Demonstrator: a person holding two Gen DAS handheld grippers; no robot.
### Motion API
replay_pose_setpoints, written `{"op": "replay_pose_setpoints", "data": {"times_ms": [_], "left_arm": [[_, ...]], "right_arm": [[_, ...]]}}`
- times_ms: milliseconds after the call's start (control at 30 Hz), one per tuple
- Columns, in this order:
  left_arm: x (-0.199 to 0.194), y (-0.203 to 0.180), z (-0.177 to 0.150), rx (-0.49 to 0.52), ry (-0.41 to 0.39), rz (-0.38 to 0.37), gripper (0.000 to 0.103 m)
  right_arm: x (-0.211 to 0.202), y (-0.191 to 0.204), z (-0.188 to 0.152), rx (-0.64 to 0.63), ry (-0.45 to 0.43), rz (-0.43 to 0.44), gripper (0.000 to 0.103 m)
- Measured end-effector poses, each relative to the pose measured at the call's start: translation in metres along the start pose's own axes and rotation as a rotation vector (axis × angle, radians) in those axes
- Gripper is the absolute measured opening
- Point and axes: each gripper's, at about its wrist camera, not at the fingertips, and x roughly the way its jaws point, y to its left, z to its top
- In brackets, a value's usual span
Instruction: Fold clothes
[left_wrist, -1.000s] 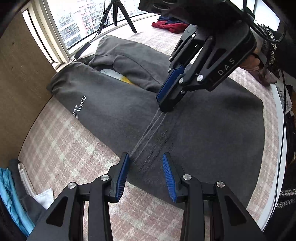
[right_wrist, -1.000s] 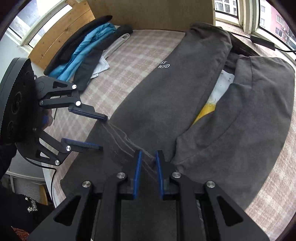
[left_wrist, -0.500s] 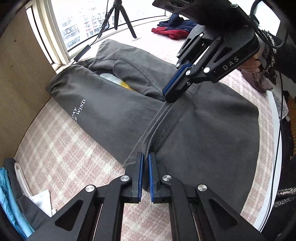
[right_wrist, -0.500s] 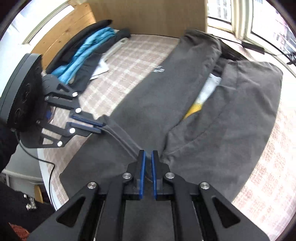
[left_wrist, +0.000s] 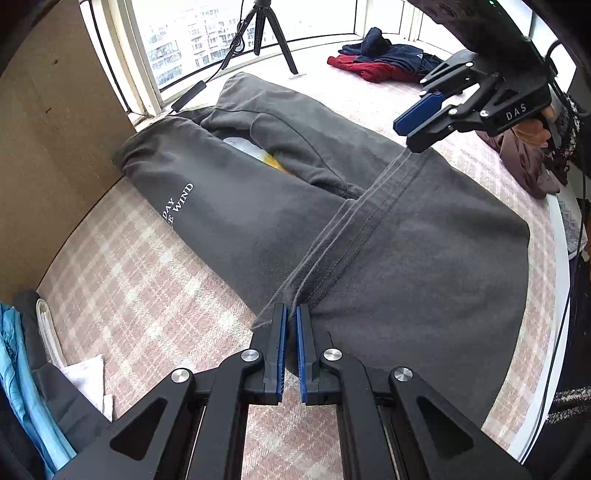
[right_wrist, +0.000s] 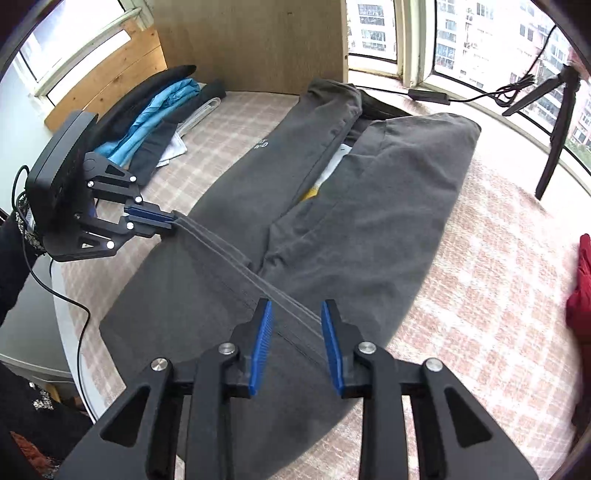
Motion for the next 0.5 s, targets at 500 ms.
{"op": "replay_pose_setpoints", "data": {"times_ms": [500], "left_arm": [[-0.006,0.001,0.003,-0.222,0.013,0.042,0.022]], "right_arm": [[0.040,0.020,-0.006,0.126,-0.027,0.066,0.013]]}}
